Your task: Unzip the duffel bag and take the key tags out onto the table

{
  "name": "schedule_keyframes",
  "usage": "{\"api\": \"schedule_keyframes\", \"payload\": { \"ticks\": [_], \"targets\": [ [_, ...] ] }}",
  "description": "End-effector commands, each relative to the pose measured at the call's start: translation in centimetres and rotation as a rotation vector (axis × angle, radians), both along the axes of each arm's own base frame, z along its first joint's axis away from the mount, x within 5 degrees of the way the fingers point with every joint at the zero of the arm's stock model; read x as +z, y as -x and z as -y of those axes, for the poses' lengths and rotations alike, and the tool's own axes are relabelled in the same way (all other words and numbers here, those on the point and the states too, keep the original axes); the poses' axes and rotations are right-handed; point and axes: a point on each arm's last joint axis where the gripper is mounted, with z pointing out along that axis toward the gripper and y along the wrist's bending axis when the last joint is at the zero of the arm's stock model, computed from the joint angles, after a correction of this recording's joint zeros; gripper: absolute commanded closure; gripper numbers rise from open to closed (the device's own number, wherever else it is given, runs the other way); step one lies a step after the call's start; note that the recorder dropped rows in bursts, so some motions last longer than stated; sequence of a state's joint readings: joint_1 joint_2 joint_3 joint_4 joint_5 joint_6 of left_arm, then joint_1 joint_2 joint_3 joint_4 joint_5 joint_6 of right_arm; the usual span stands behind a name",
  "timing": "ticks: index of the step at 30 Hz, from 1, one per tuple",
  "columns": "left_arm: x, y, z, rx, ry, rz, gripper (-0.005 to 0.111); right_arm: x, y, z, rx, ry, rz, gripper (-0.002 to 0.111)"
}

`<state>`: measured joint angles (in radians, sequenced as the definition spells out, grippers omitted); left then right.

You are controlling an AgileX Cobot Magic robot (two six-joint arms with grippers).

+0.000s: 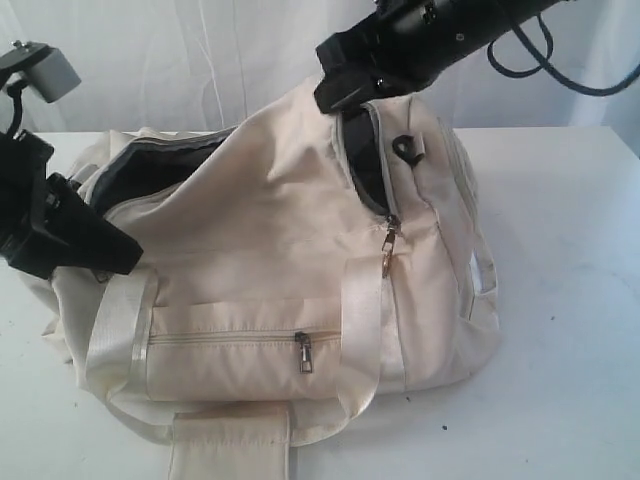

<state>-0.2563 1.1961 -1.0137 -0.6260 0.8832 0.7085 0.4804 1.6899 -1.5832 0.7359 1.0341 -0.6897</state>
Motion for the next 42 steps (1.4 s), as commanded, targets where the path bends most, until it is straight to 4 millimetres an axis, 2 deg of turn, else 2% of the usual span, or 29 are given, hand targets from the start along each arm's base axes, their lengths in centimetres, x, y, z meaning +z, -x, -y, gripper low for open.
{"api": "schedule_keyframes", "payload": {
  "ticks": [1, 4, 5, 8, 13, 18, 20, 22, 25, 28, 34, 36, 37, 40, 42],
  "targets": [
    [1.4, 0.8, 0.0, -0.038, -0.003, 0.029, 0.107, 0.7, 4.3, 0.0, 0.207, 0.047, -0.068, 0.108],
    [1.9, 1.3, -0.5, -0.024, -0.035, 0.078, 0.107, -1.2, 6.9, -0.2, 0.268, 0.122, -0.099, 0.108],
    [2.1, 1.5, -0.7, -0.004, -0.048, 0.092, 0.107, -2.6, 8.1, -0.3, 0.296, 0.166, -0.132, 0.108],
    [2.2, 1.6, -0.8, 0.008, -0.053, 0.094, 0.107, -6.0, 9.9, 0.0, 0.338, 0.269, -0.211, 0.108],
    [2.2, 1.6, -0.8, 0.010, -0.053, 0.093, 0.107, -9.7, 10.9, 1.7, 0.284, 0.454, -0.314, 0.108],
    [2.2, 1.6, -0.8, 0.011, -0.048, 0.093, 0.107, -11.9, 11.3, 3.3, 0.199, 0.605, -0.378, 0.108],
    [2.2, 1.6, -0.8, 0.011, -0.046, 0.092, 0.107, -12.2, 11.5, 3.4, 0.200, 0.608, -0.390, 0.103],
    [2.2, 1.6, -0.8, 0.010, -0.047, 0.090, 0.107, -12.1, 11.5, 3.3, 0.195, 0.596, -0.400, 0.093],
    [2.2, 1.7, -0.8, 0.009, -0.043, 0.088, 0.107, -11.3, 11.6, 2.9, 0.186, 0.549, -0.399, 0.073],
    [2.3, 1.7, -0.8, 0.009, -0.038, 0.086, 0.107, -9.1, 11.6, 2.4, 0.175, 0.465, -0.358, 0.059],
    [2.3, 1.7, -0.7, 0.010, -0.028, 0.083, 0.107, -1.3, 11.5, 1.8, 0.170, 0.264, -0.139, 0.058],
    [2.3, 1.7, -0.7, 0.010, -0.025, 0.083, 0.107, 0.4, 11.6, 1.9, 0.163, 0.228, -0.084, 0.058],
    [2.3, 1.7, -0.7, 0.010, -0.025, 0.083, 0.107, 1.4, 11.0, 1.7, 0.110, 0.166, -0.002, 0.058],
    [2.3, 1.7, -0.7, 0.009, -0.024, 0.080, 0.107, 2.4, 9.2, 1.1, -0.017, 0.054, 0.155, 0.062],
    [2.3, 1.7, -0.7, 0.009, -0.024, 0.080, 0.107, 1.9, 8.1, 0.6, -0.051, 0.046, 0.183, 0.066]
  ]
}}
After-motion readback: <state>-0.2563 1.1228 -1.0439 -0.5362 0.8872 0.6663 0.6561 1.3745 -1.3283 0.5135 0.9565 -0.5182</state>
